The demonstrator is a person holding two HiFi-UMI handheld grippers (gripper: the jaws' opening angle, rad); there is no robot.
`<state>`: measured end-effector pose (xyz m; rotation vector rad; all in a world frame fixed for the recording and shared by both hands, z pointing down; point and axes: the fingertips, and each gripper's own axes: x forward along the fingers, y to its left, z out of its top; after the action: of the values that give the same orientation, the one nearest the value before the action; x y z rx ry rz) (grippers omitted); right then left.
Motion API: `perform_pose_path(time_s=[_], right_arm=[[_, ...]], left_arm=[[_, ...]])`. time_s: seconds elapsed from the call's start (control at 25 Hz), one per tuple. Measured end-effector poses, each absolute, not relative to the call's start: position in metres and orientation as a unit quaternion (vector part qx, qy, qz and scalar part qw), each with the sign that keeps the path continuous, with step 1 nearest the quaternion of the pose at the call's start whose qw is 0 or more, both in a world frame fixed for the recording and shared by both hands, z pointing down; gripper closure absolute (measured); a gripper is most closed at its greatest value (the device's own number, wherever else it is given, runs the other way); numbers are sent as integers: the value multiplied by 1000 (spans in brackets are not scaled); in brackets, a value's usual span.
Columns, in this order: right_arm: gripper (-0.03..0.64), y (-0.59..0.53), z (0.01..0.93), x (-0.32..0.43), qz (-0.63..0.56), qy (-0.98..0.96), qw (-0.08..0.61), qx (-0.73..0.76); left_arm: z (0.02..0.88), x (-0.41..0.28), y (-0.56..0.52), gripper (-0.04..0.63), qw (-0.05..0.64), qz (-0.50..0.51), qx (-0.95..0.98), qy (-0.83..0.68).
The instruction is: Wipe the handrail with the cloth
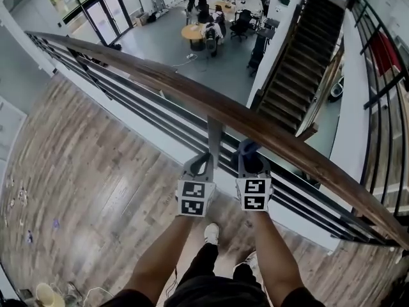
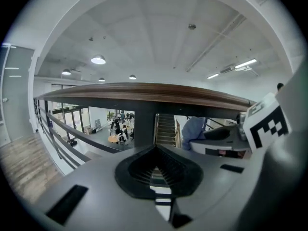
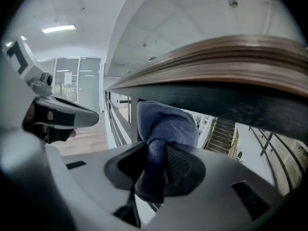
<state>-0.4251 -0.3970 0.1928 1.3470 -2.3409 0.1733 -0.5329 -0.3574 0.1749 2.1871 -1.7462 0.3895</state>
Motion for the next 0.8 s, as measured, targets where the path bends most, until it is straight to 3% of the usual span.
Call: perform_pose_path(time_s=[0.52, 0.8], right_arm=[[520, -452, 265, -492, 78, -830, 316, 453], [520, -457, 270, -477, 103, -825, 308, 463]], left_arm=[[238, -552, -397, 597, 181, 162, 764, -597], [244, -542, -393, 597, 190, 164, 765, -592]])
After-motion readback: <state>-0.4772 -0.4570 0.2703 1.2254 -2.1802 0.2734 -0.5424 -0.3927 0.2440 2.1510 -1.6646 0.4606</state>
